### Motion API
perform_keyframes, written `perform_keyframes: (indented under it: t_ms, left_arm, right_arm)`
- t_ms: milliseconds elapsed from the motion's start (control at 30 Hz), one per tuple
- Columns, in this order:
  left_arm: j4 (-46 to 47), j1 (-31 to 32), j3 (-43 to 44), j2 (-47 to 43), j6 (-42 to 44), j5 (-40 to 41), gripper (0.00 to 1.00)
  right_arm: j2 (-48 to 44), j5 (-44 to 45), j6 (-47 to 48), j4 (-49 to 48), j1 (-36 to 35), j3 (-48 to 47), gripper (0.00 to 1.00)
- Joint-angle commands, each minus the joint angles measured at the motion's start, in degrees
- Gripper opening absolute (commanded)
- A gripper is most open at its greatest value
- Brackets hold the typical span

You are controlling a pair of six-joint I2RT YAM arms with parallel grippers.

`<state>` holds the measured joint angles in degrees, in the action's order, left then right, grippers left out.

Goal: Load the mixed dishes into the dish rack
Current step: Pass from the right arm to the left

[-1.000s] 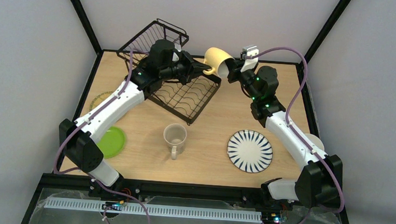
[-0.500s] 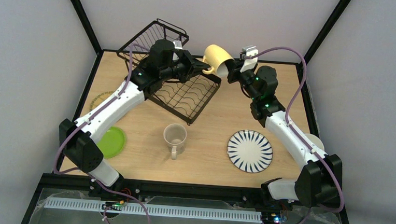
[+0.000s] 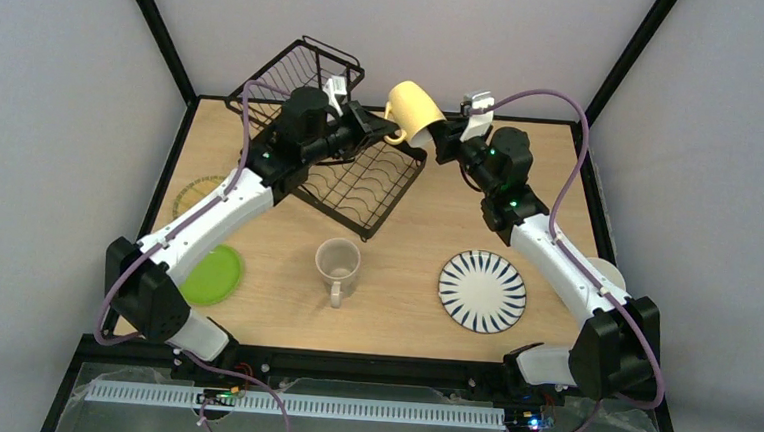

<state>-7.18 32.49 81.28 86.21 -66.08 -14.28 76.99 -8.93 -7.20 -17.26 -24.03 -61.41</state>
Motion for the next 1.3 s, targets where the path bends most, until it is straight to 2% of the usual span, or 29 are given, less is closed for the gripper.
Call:
perform_keyframes:
  t_ms: [0,600,1267]
  left_arm:
    - [9.6,0.3,-0.8,-4.4,3.8,0.7,0.02]
    - [5.1,0.2,-1.4,-6.3,10.7,5.4,0.02]
    - [4.5,0.2,-3.1,-6.6,18.9,11.9,0.02]
  right_arm:
    - [0.3,-0.1,-1.2,0.3,-0.2,0.5,0.39]
    - [-0.2,0.2,-1.3,3.5,-0.2,-0.2,0.63]
    - [-0.6,0.1,-0.1,5.9,-0.2,0.2,0.76]
